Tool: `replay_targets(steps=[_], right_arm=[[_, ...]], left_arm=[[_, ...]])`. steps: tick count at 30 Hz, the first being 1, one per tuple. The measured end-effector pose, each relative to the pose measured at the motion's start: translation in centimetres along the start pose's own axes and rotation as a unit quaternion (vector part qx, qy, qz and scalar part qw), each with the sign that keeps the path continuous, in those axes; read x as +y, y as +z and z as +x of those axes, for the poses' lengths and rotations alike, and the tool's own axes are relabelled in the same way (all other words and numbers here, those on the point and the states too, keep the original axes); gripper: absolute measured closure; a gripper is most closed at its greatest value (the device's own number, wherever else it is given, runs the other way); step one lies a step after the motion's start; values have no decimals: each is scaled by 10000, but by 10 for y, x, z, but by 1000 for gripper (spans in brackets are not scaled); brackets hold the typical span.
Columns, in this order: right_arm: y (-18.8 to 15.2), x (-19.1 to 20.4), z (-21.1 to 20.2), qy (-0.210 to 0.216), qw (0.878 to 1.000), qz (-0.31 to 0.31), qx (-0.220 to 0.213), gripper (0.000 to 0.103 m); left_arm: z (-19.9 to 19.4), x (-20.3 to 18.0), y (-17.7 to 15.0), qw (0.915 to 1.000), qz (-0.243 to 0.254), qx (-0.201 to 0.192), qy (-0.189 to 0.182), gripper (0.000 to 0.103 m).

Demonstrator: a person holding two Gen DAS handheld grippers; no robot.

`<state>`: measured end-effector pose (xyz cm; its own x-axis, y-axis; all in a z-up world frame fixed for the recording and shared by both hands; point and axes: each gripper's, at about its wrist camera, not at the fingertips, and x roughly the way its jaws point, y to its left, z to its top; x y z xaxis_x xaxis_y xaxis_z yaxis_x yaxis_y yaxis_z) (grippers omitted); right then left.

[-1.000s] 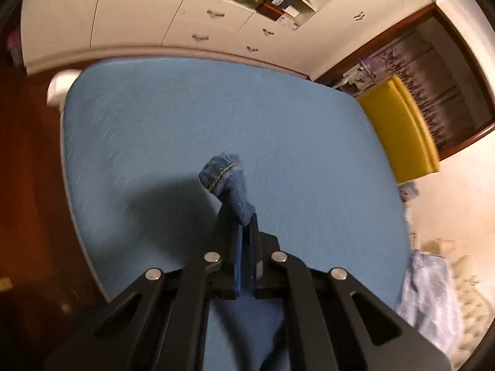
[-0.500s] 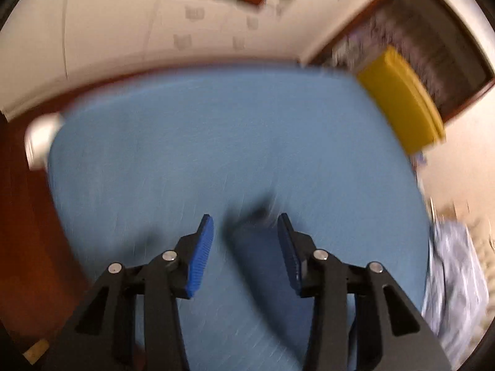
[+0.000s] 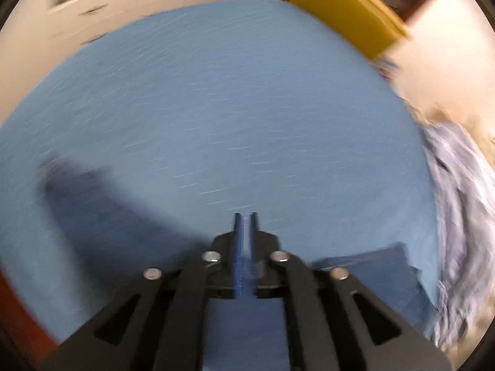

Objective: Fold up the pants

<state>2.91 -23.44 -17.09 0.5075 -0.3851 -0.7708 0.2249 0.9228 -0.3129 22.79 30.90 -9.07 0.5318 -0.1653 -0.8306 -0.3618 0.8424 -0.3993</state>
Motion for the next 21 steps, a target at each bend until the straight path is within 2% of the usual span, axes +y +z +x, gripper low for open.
replay_targets(steps=[1, 2, 3, 5, 8, 12, 13, 15, 17, 20, 21], right_arm=[[0, -1, 1, 27, 10000, 31, 27, 47], [0, -1, 2, 39, 10000, 66, 45, 47], [0, -3, 3, 44, 9999, 83, 54, 47], [0, -2, 5, 61, 9999, 93, 85, 46], [-1, -1, 9, 81, 9998, 77, 135, 46], [-2, 0, 15, 124, 9997, 73, 199, 44], [-2, -1, 16, 146, 9996, 112, 213, 42], [-3, -6, 21, 202, 9993, 216, 245, 37], [-3, -11, 25, 308, 9984, 336, 321, 35], [-1, -13, 27, 299, 9983, 321, 381, 30], [-1, -12, 27, 292, 9983, 315, 395, 30]], left_arm=[[-1, -6, 3, 9999, -23, -8, -128, 91], [-8, -10, 4, 9997, -30, -206, -89, 87], [-17, -10, 2, 9993, 7, -343, -123, 69], [-36, 2, -10, 9982, 30, -575, -168, 52], [-62, 45, -29, 9964, -209, -824, 2, 52], [-84, 133, -46, 9877, -1086, -1126, 65, 55], [-89, 152, -49, 9846, -1311, -1158, 37, 57], [-96, 191, -59, 9778, -1709, -1213, -74, 68], [-98, 212, -66, 9758, -1789, -1251, -119, 69], [-88, 219, -71, 9818, -1548, -1066, -259, 69], [-83, 220, -72, 9820, -1539, -1076, -178, 69]])
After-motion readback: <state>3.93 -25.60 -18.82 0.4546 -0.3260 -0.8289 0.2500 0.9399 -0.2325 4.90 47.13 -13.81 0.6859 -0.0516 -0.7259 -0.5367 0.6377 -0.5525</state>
